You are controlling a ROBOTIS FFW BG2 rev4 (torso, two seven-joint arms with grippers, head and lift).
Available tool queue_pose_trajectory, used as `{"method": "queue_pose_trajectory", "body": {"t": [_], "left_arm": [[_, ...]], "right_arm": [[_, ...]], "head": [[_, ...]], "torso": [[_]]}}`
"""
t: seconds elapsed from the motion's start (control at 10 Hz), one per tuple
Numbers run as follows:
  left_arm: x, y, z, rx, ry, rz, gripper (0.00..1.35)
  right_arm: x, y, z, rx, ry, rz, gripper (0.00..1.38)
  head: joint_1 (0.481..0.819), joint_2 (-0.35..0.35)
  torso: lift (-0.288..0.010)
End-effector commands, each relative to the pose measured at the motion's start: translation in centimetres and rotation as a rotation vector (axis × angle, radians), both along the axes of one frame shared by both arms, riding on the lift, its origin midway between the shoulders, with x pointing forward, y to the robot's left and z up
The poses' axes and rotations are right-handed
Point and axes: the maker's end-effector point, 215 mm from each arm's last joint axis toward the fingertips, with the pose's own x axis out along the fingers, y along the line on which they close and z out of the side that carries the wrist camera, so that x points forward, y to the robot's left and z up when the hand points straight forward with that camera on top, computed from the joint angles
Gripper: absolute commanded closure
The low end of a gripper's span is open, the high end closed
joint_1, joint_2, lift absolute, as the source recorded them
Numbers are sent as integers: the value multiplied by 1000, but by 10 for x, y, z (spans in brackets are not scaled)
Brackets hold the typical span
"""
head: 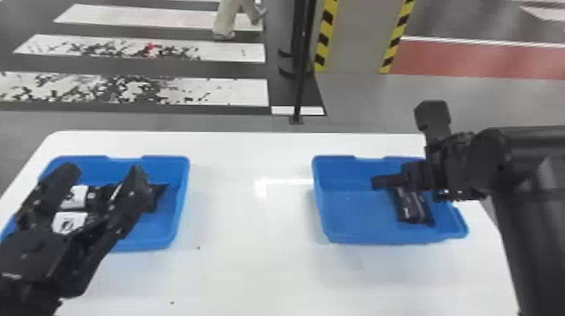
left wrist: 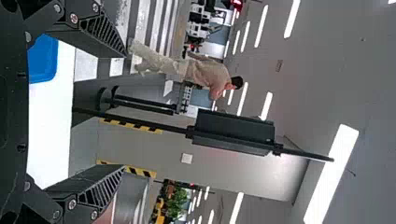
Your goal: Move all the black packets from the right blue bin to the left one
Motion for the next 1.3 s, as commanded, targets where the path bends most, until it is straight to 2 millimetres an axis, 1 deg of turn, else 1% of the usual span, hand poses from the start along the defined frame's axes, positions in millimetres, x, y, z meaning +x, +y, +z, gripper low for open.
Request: {"method": "queue_pose_trajectory", "body": {"t": [0.0, 0.1, 0.3, 0.5, 0.8, 1.2], "left_arm": [[-1, 1, 1, 1, -4, 2, 205], [-1, 1, 1, 1, -4, 2, 205], [0, 0, 3, 5, -12, 0, 205], [1, -2, 6, 4, -19, -4, 205], [1, -4, 8, 5, -26, -6, 205], [1, -3, 8, 7, -28, -4, 205]], "right_arm": [[-8, -12, -20, -11, 60, -25, 99], [-15, -17, -32, -10, 95, -37, 104], [-20, -26, -46, -16, 136, -60, 104], [-13, -37, -51, -16, 151, -82, 105], [-5, -49, -55, -18, 155, -106, 125], [-10, -59, -64, -35, 178, -127, 136]], "head": [[695, -112], [695, -122], [695, -135], [695, -149], [695, -167], [695, -183]], "torso": [[-140], [-140], [-140], [-140], [-140], [-140]]}}
